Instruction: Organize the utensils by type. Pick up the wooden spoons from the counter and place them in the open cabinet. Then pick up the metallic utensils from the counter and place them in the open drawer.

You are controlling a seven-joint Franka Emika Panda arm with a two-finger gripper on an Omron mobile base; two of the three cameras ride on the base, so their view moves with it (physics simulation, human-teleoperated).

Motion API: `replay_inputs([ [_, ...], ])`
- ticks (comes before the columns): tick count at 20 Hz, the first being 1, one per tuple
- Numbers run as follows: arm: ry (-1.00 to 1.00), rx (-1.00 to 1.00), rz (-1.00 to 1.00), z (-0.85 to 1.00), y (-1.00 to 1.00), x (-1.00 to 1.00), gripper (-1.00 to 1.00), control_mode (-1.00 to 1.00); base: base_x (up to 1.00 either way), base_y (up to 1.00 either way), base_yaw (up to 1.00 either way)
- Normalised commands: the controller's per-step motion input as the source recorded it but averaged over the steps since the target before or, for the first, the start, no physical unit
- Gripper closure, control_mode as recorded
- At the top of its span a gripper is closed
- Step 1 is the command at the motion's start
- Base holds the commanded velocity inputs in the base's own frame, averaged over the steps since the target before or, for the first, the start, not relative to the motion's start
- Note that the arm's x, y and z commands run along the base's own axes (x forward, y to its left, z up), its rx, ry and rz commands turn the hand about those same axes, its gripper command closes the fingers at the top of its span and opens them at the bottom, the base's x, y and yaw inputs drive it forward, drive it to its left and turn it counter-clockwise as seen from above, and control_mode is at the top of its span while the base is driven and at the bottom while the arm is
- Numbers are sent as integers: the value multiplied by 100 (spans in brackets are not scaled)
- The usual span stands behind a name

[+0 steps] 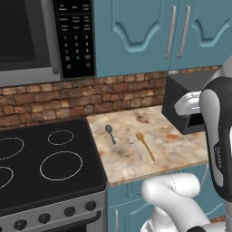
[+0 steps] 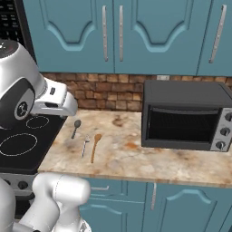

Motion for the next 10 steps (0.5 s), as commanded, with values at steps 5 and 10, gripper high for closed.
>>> replay_inputs([
  [5,8,0,0,-13,0,15,-100,-100,1,0,0],
  [10,21,0,1,-48,0,35,-100,-100,0,0,0],
])
